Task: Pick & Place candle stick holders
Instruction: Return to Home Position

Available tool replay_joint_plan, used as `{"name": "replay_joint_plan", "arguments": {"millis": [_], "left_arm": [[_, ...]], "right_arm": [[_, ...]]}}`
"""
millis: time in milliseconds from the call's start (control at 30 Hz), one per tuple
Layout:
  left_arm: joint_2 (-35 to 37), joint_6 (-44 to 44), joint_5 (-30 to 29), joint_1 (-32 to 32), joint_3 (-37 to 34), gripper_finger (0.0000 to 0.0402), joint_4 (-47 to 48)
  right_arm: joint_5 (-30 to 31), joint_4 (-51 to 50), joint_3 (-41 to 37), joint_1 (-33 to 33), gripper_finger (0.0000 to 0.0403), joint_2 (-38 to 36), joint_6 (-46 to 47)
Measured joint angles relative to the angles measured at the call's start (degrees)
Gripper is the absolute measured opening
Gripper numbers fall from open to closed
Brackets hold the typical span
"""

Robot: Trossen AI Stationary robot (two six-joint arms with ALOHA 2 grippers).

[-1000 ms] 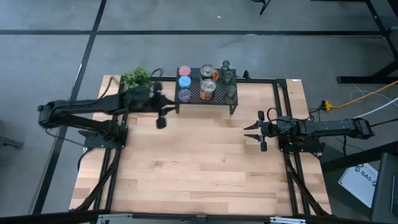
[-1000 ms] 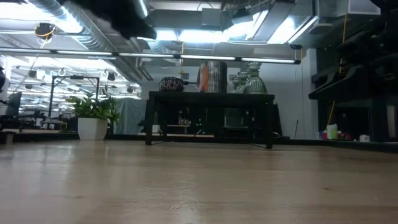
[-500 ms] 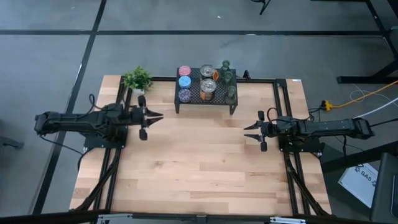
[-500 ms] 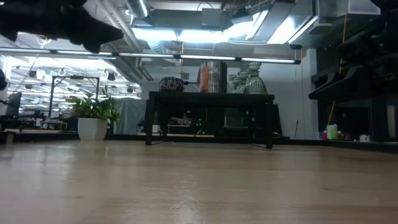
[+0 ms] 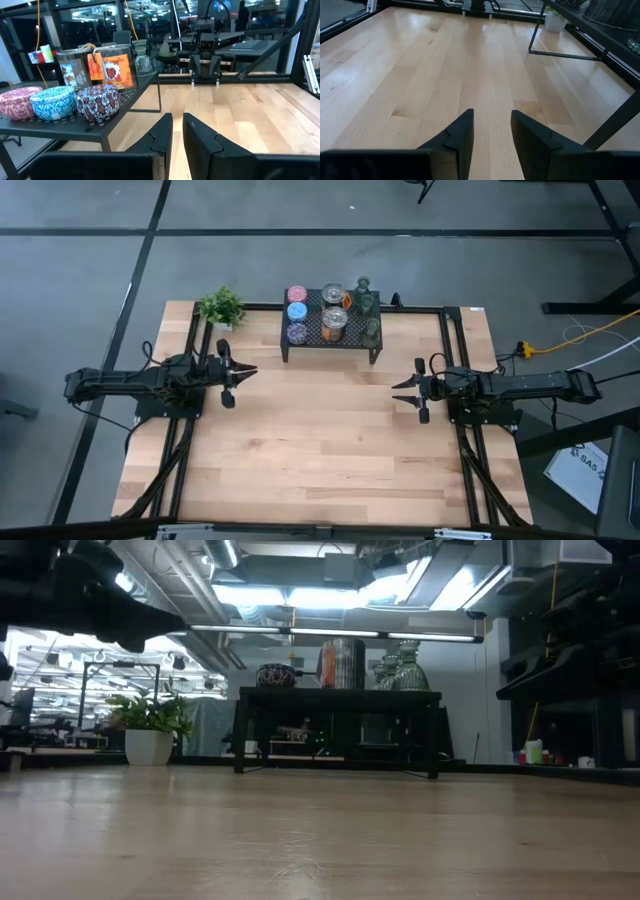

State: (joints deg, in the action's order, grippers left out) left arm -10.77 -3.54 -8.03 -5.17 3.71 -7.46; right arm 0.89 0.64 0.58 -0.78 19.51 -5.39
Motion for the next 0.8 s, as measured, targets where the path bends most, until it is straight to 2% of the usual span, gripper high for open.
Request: {"name": "replay_joint_plan", "arguments": {"millis": [400, 800], "left_arm": [[2.36, 1.01, 2.03, 0.0, -0.55, 0.0031, 0.86], [3.0, 2.71, 0.88, 0.0, -0.53, 0.0025, 8.51]], "right_arm": [[0.0, 0.0, 0.0, -0.02, 0.0132, 0.01, 0.0], [0.02, 0.0, 0.0, -0.01, 0.0132, 0.0, 0.0]]}}
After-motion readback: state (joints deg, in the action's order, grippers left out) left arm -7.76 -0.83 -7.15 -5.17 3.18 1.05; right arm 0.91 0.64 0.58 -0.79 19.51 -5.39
